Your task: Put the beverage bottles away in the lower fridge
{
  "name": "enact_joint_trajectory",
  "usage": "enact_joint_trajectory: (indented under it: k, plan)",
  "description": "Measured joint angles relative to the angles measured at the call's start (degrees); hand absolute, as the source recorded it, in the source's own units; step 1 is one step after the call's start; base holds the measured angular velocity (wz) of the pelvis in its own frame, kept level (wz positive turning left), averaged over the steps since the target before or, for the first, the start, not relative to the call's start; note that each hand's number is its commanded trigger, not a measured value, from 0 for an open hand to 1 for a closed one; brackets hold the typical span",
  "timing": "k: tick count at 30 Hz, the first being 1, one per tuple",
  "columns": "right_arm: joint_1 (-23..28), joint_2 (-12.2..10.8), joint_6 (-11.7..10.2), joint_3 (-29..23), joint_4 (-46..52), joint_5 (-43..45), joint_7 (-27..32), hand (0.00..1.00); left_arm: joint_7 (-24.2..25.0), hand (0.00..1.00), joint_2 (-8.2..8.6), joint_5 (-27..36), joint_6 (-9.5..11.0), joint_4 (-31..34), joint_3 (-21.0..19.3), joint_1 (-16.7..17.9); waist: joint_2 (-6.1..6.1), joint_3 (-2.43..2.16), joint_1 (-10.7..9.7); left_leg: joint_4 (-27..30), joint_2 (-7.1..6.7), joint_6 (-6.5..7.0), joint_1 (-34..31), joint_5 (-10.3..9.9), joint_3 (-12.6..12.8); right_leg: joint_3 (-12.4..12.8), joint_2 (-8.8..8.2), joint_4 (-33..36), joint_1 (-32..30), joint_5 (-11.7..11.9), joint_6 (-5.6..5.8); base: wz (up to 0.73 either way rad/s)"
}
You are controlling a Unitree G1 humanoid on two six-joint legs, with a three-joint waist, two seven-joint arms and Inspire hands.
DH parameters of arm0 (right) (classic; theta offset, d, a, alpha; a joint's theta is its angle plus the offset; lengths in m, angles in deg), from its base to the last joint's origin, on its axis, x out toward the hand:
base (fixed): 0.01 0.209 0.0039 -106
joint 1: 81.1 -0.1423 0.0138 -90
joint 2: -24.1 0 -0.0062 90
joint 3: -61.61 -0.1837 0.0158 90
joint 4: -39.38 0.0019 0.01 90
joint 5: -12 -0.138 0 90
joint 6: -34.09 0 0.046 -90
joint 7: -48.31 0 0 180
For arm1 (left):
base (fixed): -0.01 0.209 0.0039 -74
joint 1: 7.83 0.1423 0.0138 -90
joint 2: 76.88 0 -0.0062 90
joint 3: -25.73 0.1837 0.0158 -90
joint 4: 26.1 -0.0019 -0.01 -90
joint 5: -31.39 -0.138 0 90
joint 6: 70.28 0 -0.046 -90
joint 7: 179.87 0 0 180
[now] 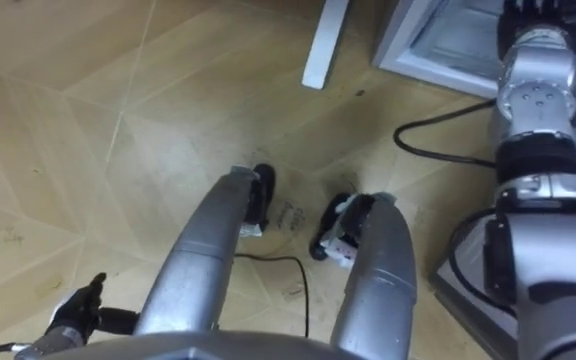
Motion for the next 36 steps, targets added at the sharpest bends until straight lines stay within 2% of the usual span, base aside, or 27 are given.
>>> enact_joint_trajectory:
  k: [2,3,5,7,9,11,15,17,20,22,24,26,29,31,32,33,34,36]
  plan:
    - [1.1,1.0,1.5,2.5,-4.5,3.2,-4.2,0.00,0.7,0.00,-0.48,0.0,-0.2,-0.1,1.1,-0.1,0.49,0.06,0.0,-1.4,0.00,-0.14,1.9,0.1,-0.8,-1.2,0.13,-1.8,2.6,0.0,0.09,0.16]
    - [2.0,1.8,2.5,3.8,-6.9,4.8,-7.1,0.00,1.2,0.00,-1.04,-0.1,-0.1,-0.4,1.8,-0.4,0.58,0.11,0.1,-2.7,0.22,-0.26,3.1,0.3,-0.9,-1.7,0.36,-3.1,4.0,0.4,0.56,0.16]
    - [2.9,2.8,3.9,5.7,-10.0,7.2,-10.7,0.00,1.5,0.00,-1.87,-0.1,0.2,-2.2,3.3,-1.5,0.81,0.17,0.5,-4.1,1.49,-0.22,4.8,0.9,-0.3,-2.3,1.12,-5.2,6.2,0.8,0.52,-0.02]
    - [3.8,3.5,4.9,8.0,-12.0,10.0,-13.5,0.00,1.9,0.00,-1.97,-0.1,0.2,-4.0,3.6,-2.4,1.01,0.34,0.7,-5.3,1.97,-0.18,6.6,0.8,0.1,-2.8,1.33,-6.7,8.1,1.2,0.22,-0.04]
    - [5.7,4.0,6.1,9.7,-15.2,14.6,-18.1,0.00,2.7,0.00,-2.17,-0.1,0.2,-4.6,4.2,-3.5,1.34,0.55,0.7,-6.2,2.15,0.12,8.7,0.7,0.1,-2.8,1.99,-8.3,10.5,1.3,0.48,0.00]
    - [6.7,4.0,7.7,10.5,-16.8,16.2,-20.9,0.00,2.8,0.00,-2.25,-0.1,0.3,-4.8,4.3,-4.5,1.61,0.70,0.9,-6.4,2.59,0.38,9.8,0.3,0.1,-2.9,2.62,-9.3,11.9,1.4,0.62,-0.07]
    - [8.1,4.1,9.9,10.9,-21.6,18.3,-25.8,0.00,2.9,0.00,-2.23,-0.7,0.8,-6.2,4.2,-7.5,2.09,0.97,0.9,-8.3,2.61,0.37,12.1,0.2,-0.1,-3.4,3.02,-11.7,14.6,1.6,1.02,0.01]
    - [11.1,4.0,11.0,10.8,-22.5,18.4,-27.8,0.00,2.8,0.00,-1.83,-1.2,0.8,-8.6,3.6,-9.2,2.45,1.02,1.0,-9.5,2.82,0.49,14.4,0.0,-0.1,-3.7,3.48,-13.6,17.2,1.7,1.43,0.02]
    - [15.4,2.9,12.0,10.4,-23.2,18.6,-30.2,0.00,2.5,0.00,-0.51,-1.2,0.6,-12.4,2.7,-10.4,2.70,1.02,0.8,-11.7,3.13,0.50,18.3,-0.4,0.1,-3.6,4.31,-16.7,21.1,2.1,2.10,-0.06]
    - [17.7,1.6,12.5,9.3,-24.2,18.6,-31.1,0.00,2.5,0.00,-0.30,-1.1,0.4,-14.1,2.1,-11.0,2.69,0.99,0.6,-13.5,3.23,0.50,20.8,-0.4,0.2,-3.5,4.95,-18.9,23.6,2.4,2.60,-0.02]
    - [20.1,-0.6,13.4,7.4,-25.3,18.6,-31.3,0.00,2.1,0.00,-0.03,-1.1,0.1,-14.2,1.5,-10.9,3.03,0.69,-0.5,-15.6,3.80,0.49,24.1,-0.4,0.3,-3.3,6.19,-22.3,27.1,3.2,3.07,-0.07]
    - [21.9,-2.1,13.7,6.5,-25.3,18.6,-31.5,0.00,1.5,0.00,0.96,-1.2,0.1,-14.5,0.5,-10.9,3.09,0.56,-0.8,-17.4,4.06,0.51,27.4,-0.4,1.2,-3.4,6.28,-24.4,30.2,3.6,3.22,-0.17]
    - [25.1,-4.5,13.8,4.0,-25.4,18.2,-31.8,0.00,0.9,0.00,2.52,-1.7,0.6,-15.3,-1.7,-10.3,3.01,-0.49,-1.8,-21.5,4.29,0.55,34.2,-0.4,2.6,-2.4,7.23,-29.0,36.4,4.4,4.03,-0.18]
    - [26.9,-5.6,13.8,3.2,-25.6,18.2,-32.2,0.00,0.7,0.00,2.95,-1.7,0.5,-15.6,-3.1,-9.7,2.88,-0.92,-2.3,-24.1,4.52,0.54,38.9,-0.4,3.3,-1.8,8.11,-32.5,40.9,5.2,4.49,-0.18]
    - [28.6,-6.2,14.2,2.5,-25.5,18.2,-32.7,0.00,0.2,0.00,3.48,-1.7,0.6,-15.3,-4.6,-8.6,3.00,-1.40,-2.8,-26.0,4.75,0.48,42.0,-0.3,3.4,-1.5,9.06,-35.7,44.3,6.0,4.83,-0.18]
    - [29.8,-6.7,14.3,2.4,-25.5,18.2,-32.9,0.00,-0.2,0.00,3.72,-1.7,0.7,-15.1,-5.3,-7.9,2.81,-1.67,-3.2,-27.2,4.76,0.40,43.6,-0.3,3.6,-1.3,9.44,-37.3,45.8,6.4,5.05,-0.14]
    - [31.5,-7.7,14.4,2.1,-24.9,18.2,-32.9,0.00,-1.0,0.00,4.21,-1.8,0.7,-14.6,-6.9,-6.6,2.53,-2.19,-3.4,-29.7,4.79,0.33,47.1,-0.1,4.1,-1.1,9.87,-40.2,49.0,7.1,5.31,-0.20]
    - [34.6,-9.3,14.8,1.8,-24.3,18.2,-33.0,0.00,-2.9,0.00,5.90,-1.7,0.7,-14.3,-9.2,-5.5,1.82,-2.36,-3.8,-33.4,4.68,0.29,52.6,0.0,5.1,-0.7,10.35,-44.1,54.2,7.9,5.82,-0.21]
